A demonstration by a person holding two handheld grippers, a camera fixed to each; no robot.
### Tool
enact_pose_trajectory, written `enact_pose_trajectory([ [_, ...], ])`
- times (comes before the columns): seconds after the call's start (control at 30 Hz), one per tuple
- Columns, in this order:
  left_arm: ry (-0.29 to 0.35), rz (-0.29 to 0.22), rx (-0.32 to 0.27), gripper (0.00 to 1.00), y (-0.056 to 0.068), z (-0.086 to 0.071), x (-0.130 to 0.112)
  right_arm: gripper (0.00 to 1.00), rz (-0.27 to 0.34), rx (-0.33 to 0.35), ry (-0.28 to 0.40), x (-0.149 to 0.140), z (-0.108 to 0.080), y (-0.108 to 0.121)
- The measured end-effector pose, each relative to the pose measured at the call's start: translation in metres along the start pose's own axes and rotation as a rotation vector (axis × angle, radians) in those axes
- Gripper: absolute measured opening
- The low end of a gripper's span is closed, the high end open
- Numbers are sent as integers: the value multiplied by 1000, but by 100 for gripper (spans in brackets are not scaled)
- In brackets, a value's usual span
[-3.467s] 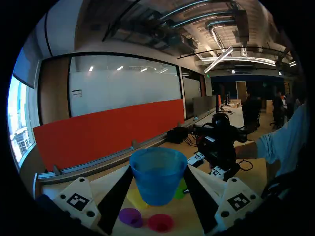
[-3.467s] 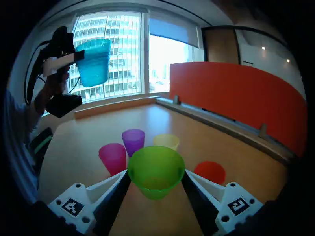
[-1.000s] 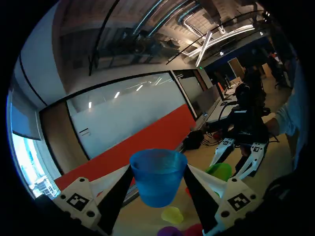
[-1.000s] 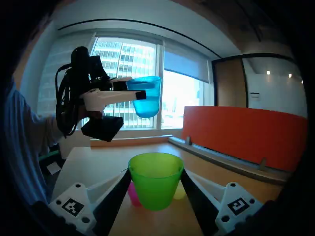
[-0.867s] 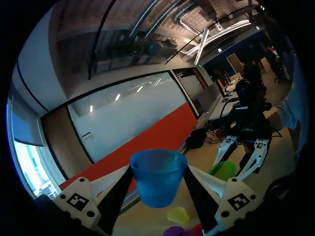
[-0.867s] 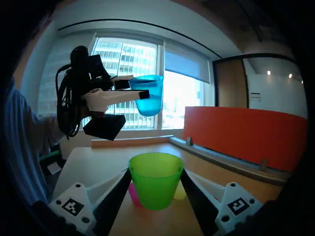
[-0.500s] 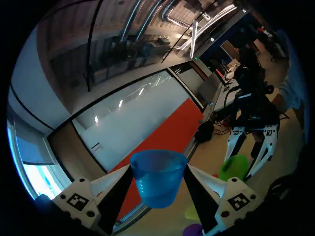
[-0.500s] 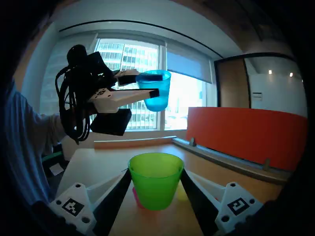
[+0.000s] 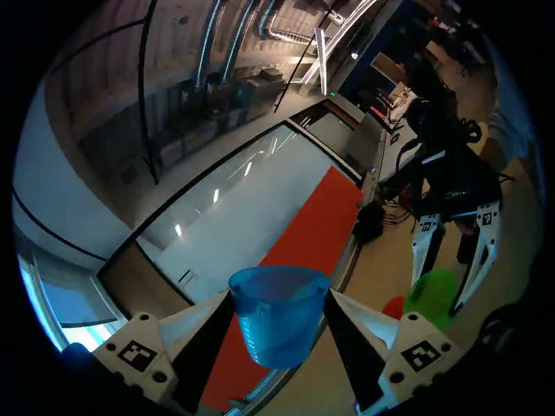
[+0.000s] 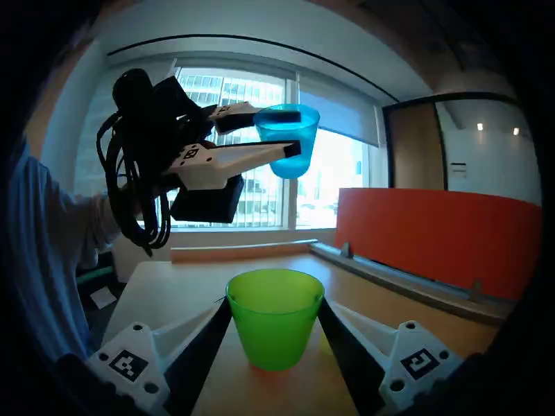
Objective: Pour water
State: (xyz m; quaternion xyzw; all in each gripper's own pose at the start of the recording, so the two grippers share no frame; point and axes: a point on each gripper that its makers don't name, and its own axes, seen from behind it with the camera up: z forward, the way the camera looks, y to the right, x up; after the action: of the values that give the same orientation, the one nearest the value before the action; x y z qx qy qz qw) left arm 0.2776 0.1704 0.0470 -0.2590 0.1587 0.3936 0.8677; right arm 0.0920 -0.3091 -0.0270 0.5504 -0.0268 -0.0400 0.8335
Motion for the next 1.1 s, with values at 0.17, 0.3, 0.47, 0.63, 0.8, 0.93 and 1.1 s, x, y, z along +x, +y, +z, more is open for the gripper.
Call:
enact_pose_trajectory([
  [0.17,5,49,1,86,-1,1,5,90,2,6,-2,-1,3,-2],
  [0.3,8,82,0,86,-2,2,9,91,4,8,-3,-2,6,-2],
  [0.47,19,119,0,86,-2,2,16,90,5,7,-5,-2,8,-1],
  [0.63,26,153,0,86,1,3,21,90,8,7,-1,-1,10,0],
  [0.8,25,188,-1,86,3,3,22,90,8,10,0,0,10,0],
  [0.93,26,210,2,86,3,4,22,90,5,8,1,0,10,1],
  [1.1,27,233,9,86,1,4,23,90,5,6,2,0,9,1],
])
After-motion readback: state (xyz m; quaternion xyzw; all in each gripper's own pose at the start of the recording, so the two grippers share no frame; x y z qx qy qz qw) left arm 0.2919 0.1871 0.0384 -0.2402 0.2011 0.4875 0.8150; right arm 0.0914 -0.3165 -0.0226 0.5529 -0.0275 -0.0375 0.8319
